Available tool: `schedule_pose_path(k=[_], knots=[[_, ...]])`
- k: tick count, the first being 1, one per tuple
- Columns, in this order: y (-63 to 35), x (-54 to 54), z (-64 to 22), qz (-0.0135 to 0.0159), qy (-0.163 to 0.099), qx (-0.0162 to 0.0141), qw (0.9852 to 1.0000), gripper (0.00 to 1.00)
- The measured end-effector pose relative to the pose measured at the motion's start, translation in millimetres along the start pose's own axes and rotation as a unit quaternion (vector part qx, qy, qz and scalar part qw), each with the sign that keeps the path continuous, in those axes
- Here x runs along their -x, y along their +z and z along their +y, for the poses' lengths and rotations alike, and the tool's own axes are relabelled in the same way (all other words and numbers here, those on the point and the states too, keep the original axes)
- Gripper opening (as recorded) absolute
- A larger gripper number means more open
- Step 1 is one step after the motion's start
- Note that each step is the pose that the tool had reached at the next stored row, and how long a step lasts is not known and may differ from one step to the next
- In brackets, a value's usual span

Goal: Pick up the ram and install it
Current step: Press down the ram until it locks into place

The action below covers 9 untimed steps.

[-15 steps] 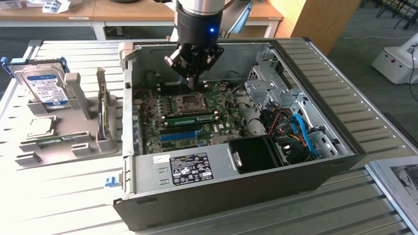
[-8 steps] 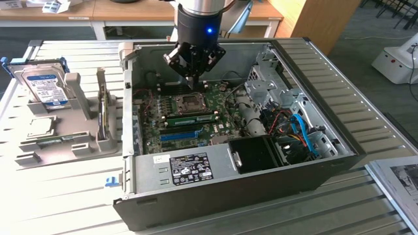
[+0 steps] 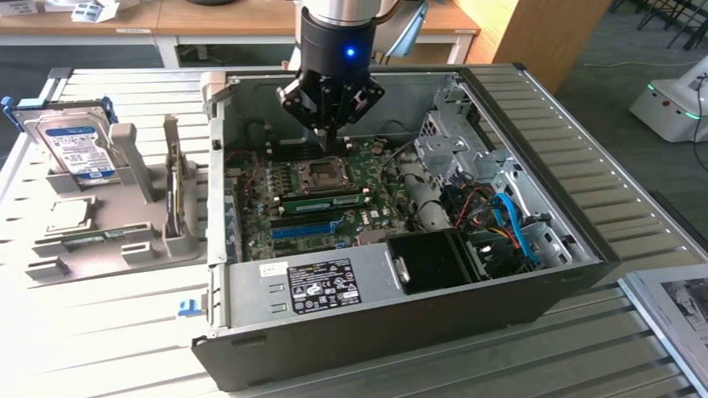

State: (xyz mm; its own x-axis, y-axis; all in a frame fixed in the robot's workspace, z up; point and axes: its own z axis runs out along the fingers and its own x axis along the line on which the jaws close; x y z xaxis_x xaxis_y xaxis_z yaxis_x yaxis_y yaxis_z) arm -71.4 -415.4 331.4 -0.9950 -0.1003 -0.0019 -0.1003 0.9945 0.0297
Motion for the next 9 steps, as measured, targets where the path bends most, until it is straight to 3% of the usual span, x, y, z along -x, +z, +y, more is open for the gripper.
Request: schedule_pose_path(k=[4, 9], knots=[[0.1, 0.0, 0.0, -0.0010, 0.032, 0.0000, 0.9995, 0.10], [0.0, 0.0, 0.0, -0.0010, 0.034, -0.0001, 0.9994, 0.10]])
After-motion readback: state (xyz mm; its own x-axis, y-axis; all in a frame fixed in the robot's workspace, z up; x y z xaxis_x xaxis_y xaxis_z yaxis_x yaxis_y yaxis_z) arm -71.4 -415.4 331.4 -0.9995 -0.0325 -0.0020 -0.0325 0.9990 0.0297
